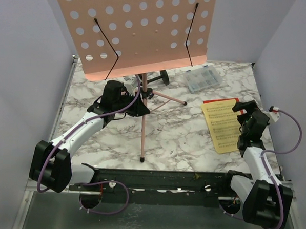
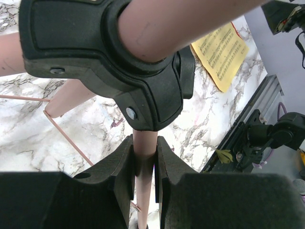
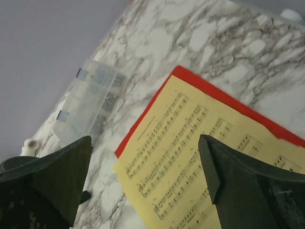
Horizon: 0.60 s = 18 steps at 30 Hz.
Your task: Set up the instrument practice props
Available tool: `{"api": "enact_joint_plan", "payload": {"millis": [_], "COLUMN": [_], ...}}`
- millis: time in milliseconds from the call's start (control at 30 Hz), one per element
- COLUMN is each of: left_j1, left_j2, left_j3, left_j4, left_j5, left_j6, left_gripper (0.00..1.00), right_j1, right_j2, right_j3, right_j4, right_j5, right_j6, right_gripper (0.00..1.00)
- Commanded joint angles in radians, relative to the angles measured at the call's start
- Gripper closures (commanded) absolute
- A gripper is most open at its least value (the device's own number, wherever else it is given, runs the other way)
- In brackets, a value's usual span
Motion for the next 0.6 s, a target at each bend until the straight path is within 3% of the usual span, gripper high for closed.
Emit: {"api": "enact_joint_plan", "payload": {"millis": [0, 100, 200, 267, 367, 433, 567], "left_j1": [0.009, 0.009, 0.01, 0.009, 0.009, 0.009, 0.009], "left_j2": [0.023, 0.03, 0.032, 0.033, 0.038, 0.039, 0.038], "left_j3": [-0.023, -0.022, -0.022, -0.022, -0.025, -0.025, -0.024], "left_j4": [-0.096, -0.095, -0.094, -0.092, -0.087, -0.085, -0.083], "left_j5": [-0.057, -0.048, -0.043, -0.037, -0.027, -0.024, -0.016], "left_j6": [-0.006, -0.009, -0.011, -0.013, -0.017, -0.018, -0.021], "left_gripper": [1.0, 1.0, 1.0, 1.0, 1.0, 1.0, 1.0], "right_j1": [-0.146, -0.368, -0.457, -0.505, -0.63, -0.658, -0.658], "right_j2": [0.006, 0.082, 0.114, 0.073, -0.03, -0.092, -0.164], "right_j3": [0.043, 0.099, 0.16, 0.125, -0.033, -0.09, -0.116], "right_j4": [-0.294, -0.479, -0.669, -0.695, -0.561, -0.563, -0.644], "right_j5": [-0.208, -0.254, -0.085, -0.005, -0.208, -0.296, -0.298], "right_j6": [0.23, 0.312, 0.369, 0.413, 0.396, 0.406, 0.347], "right_gripper": [0.0, 0.0, 0.0, 0.0, 0.14, 0.13, 0.11]}}
